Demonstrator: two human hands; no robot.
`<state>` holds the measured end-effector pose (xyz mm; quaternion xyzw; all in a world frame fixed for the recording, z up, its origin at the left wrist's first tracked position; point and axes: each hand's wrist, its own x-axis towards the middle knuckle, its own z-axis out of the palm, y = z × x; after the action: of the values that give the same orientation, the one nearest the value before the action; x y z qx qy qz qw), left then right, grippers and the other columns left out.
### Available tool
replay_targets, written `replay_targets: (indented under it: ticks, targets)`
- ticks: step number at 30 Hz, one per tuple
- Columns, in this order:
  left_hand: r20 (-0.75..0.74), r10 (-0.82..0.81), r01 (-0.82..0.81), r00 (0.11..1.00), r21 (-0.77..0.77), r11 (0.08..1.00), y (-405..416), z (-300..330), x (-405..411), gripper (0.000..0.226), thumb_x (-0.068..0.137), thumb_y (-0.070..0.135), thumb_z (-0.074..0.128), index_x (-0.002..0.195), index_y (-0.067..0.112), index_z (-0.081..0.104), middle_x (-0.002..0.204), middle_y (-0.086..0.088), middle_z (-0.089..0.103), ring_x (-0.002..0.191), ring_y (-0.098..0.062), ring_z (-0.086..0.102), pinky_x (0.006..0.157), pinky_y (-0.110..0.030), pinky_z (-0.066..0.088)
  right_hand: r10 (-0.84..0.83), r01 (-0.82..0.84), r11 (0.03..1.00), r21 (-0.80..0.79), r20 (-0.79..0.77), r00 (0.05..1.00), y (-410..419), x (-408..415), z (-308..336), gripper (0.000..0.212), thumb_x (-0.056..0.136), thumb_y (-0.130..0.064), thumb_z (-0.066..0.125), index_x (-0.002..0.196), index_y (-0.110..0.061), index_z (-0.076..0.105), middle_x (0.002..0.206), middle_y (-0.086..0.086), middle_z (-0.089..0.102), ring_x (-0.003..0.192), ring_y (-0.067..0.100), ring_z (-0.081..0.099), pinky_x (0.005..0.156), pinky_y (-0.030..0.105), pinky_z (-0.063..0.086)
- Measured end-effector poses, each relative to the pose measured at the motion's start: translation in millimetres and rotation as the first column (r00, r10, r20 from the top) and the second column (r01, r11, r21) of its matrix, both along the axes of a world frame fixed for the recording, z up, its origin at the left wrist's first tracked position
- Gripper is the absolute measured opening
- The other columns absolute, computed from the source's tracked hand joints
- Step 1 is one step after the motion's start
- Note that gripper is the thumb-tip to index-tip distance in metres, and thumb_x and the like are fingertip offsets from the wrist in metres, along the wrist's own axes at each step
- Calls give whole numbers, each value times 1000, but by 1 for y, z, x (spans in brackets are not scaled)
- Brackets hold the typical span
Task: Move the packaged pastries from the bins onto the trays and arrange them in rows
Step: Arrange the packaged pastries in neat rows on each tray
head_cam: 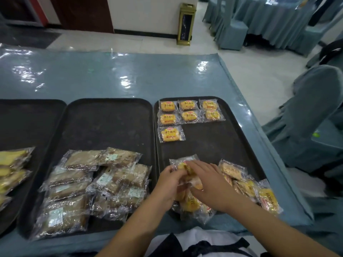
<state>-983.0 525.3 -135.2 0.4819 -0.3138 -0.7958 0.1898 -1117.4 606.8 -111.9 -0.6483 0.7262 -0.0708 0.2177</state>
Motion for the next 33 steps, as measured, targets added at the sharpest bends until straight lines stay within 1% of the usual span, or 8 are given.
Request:
replay_targets:
  ticks: [4, 11, 16, 19, 21, 24, 28, 33]
  targets:
    - [2, 31, -31, 1000, 4, 1000, -7, -2, -1, 17, 94, 17, 65, 106, 4, 61, 99, -14, 74, 96, -27, 70, 83, -40, 55, 29, -46, 992, -119, -145, 989, -17, 5, -17, 66, 91, -31, 56, 150, -28, 29, 151, -9, 38, 140, 13, 33, 121, 36, 14]
    - [1, 31, -31, 1000, 45, 998, -21, -10, -2, 31, 101, 35, 51, 114, 15, 70, 109, -7, 75, 108, -22, 67, 92, -35, 50, -52, 57, 990, -132, 40, 998, -45, -27, -26, 49, 97, -20, 52, 145, -25, 44, 142, -7, 52, 130, 14, 47, 108, 30, 38]
    - [225, 62, 5, 972, -285, 959, -30, -19, 6, 17, 95, 19, 64, 111, 24, 68, 115, 4, 69, 104, -6, 63, 76, -15, 46, -259, 258, 962, -90, 7, 966, -88, -97, -51, 50, 95, -14, 52, 143, -27, 46, 131, 0, 58, 116, 22, 54, 94, 38, 47]
    - [328, -39, 196, 944, -461, 865, -33, -27, 8, 29, 95, 21, 65, 122, 32, 62, 127, 14, 61, 118, -2, 55, 87, -12, 43, -277, 253, 951, -177, -125, 953, -118, -121, -67, 51, 92, -8, 54, 141, -21, 49, 138, 4, 56, 123, 27, 52, 104, 41, 41]
    - [465, -124, 380, 877, -511, 771, -33, -33, 4, 44, 95, 28, 64, 137, 36, 52, 139, 18, 48, 128, 1, 42, 101, -20, 38, -261, 231, 954, -193, -147, 954, -132, -123, -79, 51, 95, -8, 52, 144, -18, 45, 145, 8, 51, 133, 27, 45, 113, 42, 32]
    - [565, -200, 532, 801, -517, 671, -21, -46, -3, 66, 95, 35, 63, 151, 42, 30, 160, 19, 18, 146, -3, 20, 120, -32, 25, -176, 160, 981, -113, -146, 974, -129, -118, -106, 53, 101, -19, 43, 153, -21, 30, 160, 6, 28, 149, 24, 18, 122, 39, 9]
    - [667, -306, 693, 679, -446, 567, 1, -59, -4, 70, 96, 57, 50, 155, 45, 14, 161, 26, -8, 149, -1, -8, 124, -37, 8, -75, 61, 995, -77, -189, 979, -116, -118, -129, 67, 100, -55, 26, 158, -27, 4, 164, -2, -6, 151, 17, -14, 123, 43, -2]
    - [728, -343, 771, 593, -391, 503, 6, -72, 1, 75, 95, 68, 39, 155, 45, 1, 159, 23, -25, 146, 0, -24, 123, -36, 1, 75, -86, 996, -24, -303, 950, -132, -140, -130, 72, 98, -65, 19, 155, -34, -12, 163, -2, -19, 148, 15, -23, 122, 45, -5]
